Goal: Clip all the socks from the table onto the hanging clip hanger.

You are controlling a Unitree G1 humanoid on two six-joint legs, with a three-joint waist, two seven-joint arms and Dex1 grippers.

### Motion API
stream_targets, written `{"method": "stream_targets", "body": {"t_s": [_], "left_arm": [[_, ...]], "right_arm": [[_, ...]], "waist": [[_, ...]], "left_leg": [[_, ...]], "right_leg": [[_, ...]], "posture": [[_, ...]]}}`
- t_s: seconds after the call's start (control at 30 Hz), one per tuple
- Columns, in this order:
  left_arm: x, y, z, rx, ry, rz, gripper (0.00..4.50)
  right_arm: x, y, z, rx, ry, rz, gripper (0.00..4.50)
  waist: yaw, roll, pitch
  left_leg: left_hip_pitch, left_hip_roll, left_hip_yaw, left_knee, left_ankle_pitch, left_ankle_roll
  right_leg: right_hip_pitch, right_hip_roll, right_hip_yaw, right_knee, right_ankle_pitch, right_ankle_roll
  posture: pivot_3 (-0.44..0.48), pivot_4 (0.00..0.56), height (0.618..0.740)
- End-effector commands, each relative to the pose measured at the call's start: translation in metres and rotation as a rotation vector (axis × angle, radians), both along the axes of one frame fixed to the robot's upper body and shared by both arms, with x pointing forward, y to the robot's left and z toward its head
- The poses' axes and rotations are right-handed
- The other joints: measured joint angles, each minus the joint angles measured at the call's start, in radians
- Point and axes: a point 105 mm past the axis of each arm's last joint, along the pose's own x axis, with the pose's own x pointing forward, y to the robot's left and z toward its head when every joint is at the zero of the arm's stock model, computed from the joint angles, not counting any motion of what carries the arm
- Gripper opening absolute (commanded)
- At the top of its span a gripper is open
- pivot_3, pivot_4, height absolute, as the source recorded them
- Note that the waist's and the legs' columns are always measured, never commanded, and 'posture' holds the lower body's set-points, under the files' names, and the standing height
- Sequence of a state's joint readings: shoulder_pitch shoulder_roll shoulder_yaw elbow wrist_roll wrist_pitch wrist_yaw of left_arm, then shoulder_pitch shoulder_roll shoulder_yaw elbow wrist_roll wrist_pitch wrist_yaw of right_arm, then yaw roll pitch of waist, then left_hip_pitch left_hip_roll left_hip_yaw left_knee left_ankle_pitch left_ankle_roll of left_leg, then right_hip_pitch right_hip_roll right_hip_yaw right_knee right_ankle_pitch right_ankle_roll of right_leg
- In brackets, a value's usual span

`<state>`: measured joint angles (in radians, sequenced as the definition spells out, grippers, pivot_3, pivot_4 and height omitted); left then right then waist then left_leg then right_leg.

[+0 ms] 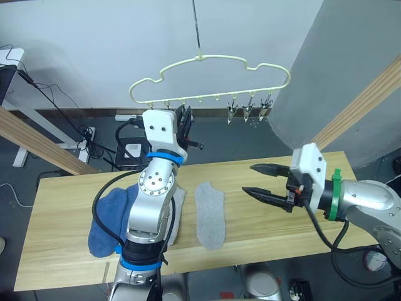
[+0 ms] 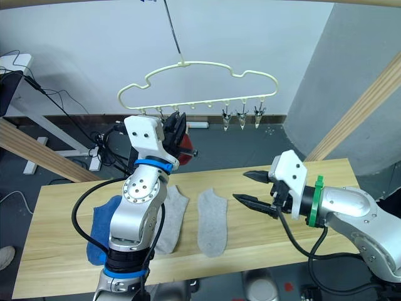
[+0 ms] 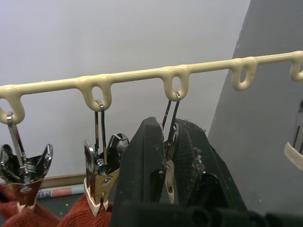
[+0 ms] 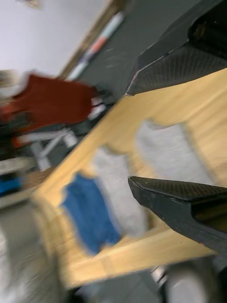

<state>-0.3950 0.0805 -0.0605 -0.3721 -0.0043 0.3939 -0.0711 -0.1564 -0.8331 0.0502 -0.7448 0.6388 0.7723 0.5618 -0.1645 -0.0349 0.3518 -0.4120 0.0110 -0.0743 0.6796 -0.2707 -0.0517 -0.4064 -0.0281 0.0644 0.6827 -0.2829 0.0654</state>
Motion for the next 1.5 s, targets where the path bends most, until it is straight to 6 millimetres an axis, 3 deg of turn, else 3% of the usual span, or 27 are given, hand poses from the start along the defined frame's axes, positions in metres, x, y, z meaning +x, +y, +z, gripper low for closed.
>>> {"method": "stream_targets", "body": {"t_s": [0.03,0.1,0.13,0.27,0.4,0.63,0.9,1.03,1.23,1.37,1.43,1.5], "left_arm": [[-0.006,-0.002,0.015,-0.007,-0.037,-0.065,0.19],[-0.007,-0.001,0.016,-0.002,-0.031,-0.093,0.19],[-0.007,-0.001,0.016,0.003,-0.024,-0.113,0.19],[-0.009,-0.001,0.017,0.028,-0.009,-0.175,0.19],[-0.014,0.000,0.015,0.048,0.022,-0.260,0.19],[-0.014,0.003,0.015,0.069,0.043,-0.285,0.19],[-0.015,0.005,0.015,0.078,0.052,-0.292,0.19],[-0.015,0.006,0.012,0.085,0.058,-0.291,0.19],[-0.015,0.006,0.010,0.082,0.070,-0.318,0.19],[-0.015,0.005,0.011,0.074,0.076,-0.350,0.19],[-0.016,0.005,0.011,0.071,0.077,-0.363,0.19],[-0.016,0.004,0.013,0.060,0.083,-0.402,0.19]], "right_arm": [[0.009,0.004,-0.020,-0.036,-0.030,-0.125,3.64],[0.012,0.013,-0.035,-0.026,0.008,-0.197,4.36],[0.011,0.017,-0.043,-0.031,0.026,-0.215,4.48],[0.010,0.037,-0.069,-0.037,0.074,-0.275,4.50],[0.019,0.072,-0.098,-0.010,0.105,-0.400,4.50],[0.031,0.103,-0.117,-0.015,0.096,-0.487,4.50],[0.037,0.120,-0.141,-0.019,0.162,-0.490,4.50],[0.037,0.111,-0.158,-0.040,0.212,-0.533,3.62],[0.034,0.093,-0.165,-0.076,0.205,-0.545,1.56],[0.033,0.086,-0.158,-0.071,0.182,-0.520,0.13],[0.033,0.085,-0.153,-0.069,0.161,-0.497,0.00],[0.036,0.077,-0.127,-0.054,0.075,-0.420,0.00]], "waist": [[0.000,0.000,0.000],[-0.002,0.000,0.000],[-0.002,0.000,0.000],[-0.001,0.000,0.000],[-0.001,0.000,0.000],[0.003,0.000,0.000],[0.007,0.000,0.000],[0.008,0.000,0.000],[0.014,0.000,0.000],[0.020,0.000,0.000],[0.024,0.000,0.000],[0.025,0.001,0.000]], "left_leg": [[0.000,0.000,0.000,0.000,0.000,0.000],[0.000,0.000,0.000,0.000,0.000,0.000],[0.000,0.001,0.000,0.000,0.000,0.000],[0.000,0.001,0.000,0.000,0.000,0.000],[0.001,0.002,-0.001,0.000,0.000,0.000],[0.001,0.002,-0.002,-0.001,0.000,0.000],[0.001,0.002,-0.003,-0.002,0.000,0.000],[0.001,0.002,-0.003,-0.002,0.000,0.000],[0.002,0.002,-0.003,-0.002,0.000,0.000],[0.002,0.002,-0.003,-0.002,0.000,0.000],[0.002,0.002,-0.003,-0.002,0.000,0.000],[0.002,0.002,-0.003,-0.002,0.000,0.000]], "right_leg": [[0.000,0.000,0.000,0.000,0.000,0.000],[0.000,0.000,0.000,0.001,0.000,0.000],[-0.001,0.001,0.001,0.001,0.000,-0.001],[-0.002,0.001,0.001,0.002,0.000,-0.001],[-0.002,0.002,0.001,0.003,0.000,-0.001],[-0.004,0.003,0.004,0.003,0.002,-0.002],[-0.005,0.003,0.004,0.003,0.002,-0.002],[-0.005,0.004,0.004,0.003,0.002,-0.002],[-0.004,0.004,0.003,0.003,0.002,-0.003],[-0.004,0.004,0.004,0.003,0.002,-0.003],[-0.004,0.004,0.004,0.002,0.002,-0.003],[-0.004,0.004,0.003,0.002,0.002,-0.003]], "posture": [[-0.304,0.318,0.740],[-0.297,0.327,0.740],[-0.297,0.327,0.740],[-0.287,0.335,0.740],[-0.272,0.346,0.740],[-0.253,0.350,0.740],[-0.232,0.346,0.740],[-0.229,0.343,0.740],[-0.235,0.346,0.740],[-0.243,0.350,0.740],[-0.250,0.356,0.740],[-0.255,0.358,0.740]]}}
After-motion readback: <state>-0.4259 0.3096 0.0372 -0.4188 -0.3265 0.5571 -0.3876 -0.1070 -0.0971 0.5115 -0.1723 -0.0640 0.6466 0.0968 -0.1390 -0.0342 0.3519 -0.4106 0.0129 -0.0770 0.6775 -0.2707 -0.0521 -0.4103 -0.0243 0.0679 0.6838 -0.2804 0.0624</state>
